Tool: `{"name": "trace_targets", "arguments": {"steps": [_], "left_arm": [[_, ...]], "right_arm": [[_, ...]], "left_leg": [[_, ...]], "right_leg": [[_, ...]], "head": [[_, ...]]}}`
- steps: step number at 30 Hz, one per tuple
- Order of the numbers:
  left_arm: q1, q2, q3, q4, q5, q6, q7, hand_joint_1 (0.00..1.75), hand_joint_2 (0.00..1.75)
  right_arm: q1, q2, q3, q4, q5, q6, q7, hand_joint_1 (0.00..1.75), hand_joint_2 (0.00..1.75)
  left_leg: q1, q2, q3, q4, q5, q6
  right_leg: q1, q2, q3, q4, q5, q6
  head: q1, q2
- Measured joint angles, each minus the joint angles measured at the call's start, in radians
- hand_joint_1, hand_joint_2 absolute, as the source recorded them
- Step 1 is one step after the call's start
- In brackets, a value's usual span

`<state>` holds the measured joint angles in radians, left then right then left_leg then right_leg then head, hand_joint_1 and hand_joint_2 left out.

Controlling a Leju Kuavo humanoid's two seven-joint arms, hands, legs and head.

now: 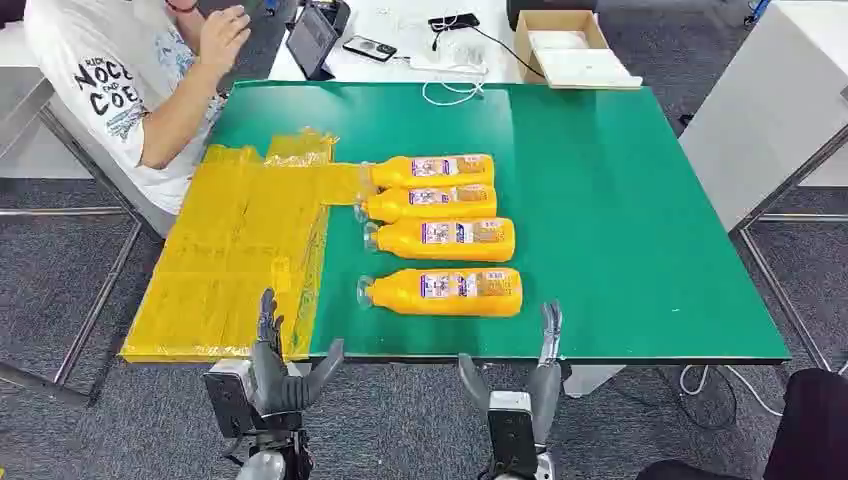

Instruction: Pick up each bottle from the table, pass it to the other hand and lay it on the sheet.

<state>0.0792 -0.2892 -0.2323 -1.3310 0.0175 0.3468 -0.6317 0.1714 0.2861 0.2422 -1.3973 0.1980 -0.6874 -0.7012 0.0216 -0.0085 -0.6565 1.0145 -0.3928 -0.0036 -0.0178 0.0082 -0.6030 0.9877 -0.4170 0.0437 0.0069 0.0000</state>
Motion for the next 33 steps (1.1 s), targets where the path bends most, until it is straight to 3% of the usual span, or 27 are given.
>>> {"name": "trace_targets", "arguments": {"steps": [10,19,27,33], "left_arm": [[0.001,0.0,0.0,-0.002,0.0,0.007,0.0,0.0,1.75],[-0.001,0.0,0.0,-0.006,-0.03,0.008,-0.01,0.0,1.75],[-0.012,0.0,0.0,-0.008,-0.042,0.007,-0.011,0.0,1.75],[-0.057,0.0,0.007,0.008,-0.096,0.004,-0.023,0.0,1.75]], "right_arm": [[-0.005,-0.001,0.007,0.011,0.0,0.0,0.0,0.0,1.75],[-0.026,-0.013,0.003,-0.008,0.166,-0.001,0.0,0.0,1.75],[-0.042,-0.025,-0.003,-0.032,0.196,-0.001,0.008,0.0,1.75],[-0.137,-0.061,-0.024,0.002,0.272,0.027,0.124,0.0,1.75]], "left_leg": [[0.0,0.0,0.0,0.0,0.0,0.0],[0.0,0.0,0.0,0.0,0.0,0.0],[0.0,0.0,0.0,0.0,0.0,0.0],[0.0,0.0,0.0,0.0,0.001,0.001]], "right_leg": [[0.0,0.0,0.0,0.0,0.0,0.0],[0.0,0.0,0.0,0.0,0.0,0.0],[0.0,0.0,0.0,0.0,0.0,0.0],[0.0,0.0,0.0,0.0,0.001,0.0]], "head": [[0.0,0.0],[0.0,0.0],[0.0,0.0],[0.0,0.0]]}}
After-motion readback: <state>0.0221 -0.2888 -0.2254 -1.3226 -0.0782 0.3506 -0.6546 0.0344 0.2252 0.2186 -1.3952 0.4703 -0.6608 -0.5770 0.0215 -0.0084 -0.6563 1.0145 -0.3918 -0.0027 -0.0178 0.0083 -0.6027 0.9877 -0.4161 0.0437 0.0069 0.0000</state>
